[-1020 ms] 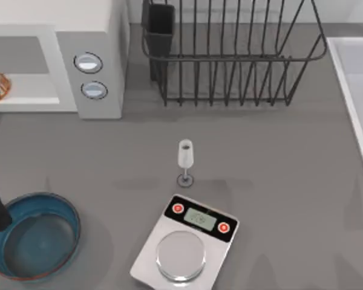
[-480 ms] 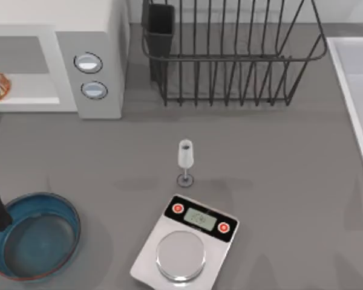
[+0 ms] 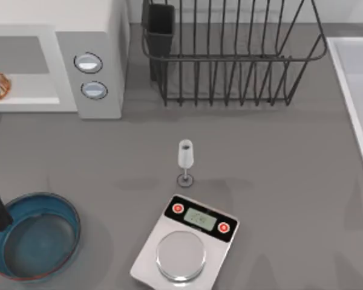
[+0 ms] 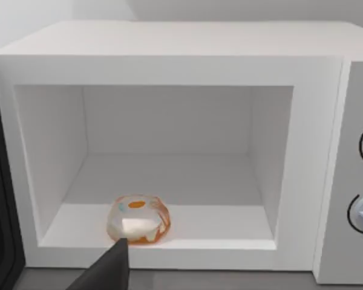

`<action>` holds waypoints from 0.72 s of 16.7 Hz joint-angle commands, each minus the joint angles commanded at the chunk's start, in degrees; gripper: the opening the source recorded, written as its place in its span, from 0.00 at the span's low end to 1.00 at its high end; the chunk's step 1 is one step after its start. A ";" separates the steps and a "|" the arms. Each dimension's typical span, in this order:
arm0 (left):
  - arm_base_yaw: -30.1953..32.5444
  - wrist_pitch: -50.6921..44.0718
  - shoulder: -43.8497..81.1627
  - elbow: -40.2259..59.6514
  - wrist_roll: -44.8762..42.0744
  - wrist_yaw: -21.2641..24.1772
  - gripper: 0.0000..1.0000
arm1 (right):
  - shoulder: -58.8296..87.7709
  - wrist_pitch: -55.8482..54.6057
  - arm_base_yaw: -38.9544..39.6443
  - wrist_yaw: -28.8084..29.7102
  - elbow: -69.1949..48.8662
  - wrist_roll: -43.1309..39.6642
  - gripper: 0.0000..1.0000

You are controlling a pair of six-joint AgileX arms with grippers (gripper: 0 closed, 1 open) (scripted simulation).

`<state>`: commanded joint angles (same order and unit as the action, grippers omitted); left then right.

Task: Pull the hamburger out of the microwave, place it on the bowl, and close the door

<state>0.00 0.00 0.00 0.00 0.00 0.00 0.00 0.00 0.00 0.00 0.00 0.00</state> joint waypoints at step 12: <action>-1.58 9.22 19.47 7.41 -0.71 1.82 1.00 | 0.00 0.00 0.00 0.00 0.00 0.00 1.00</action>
<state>-1.58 9.22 19.47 7.41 -0.71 1.82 0.00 0.00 0.00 0.00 0.00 0.00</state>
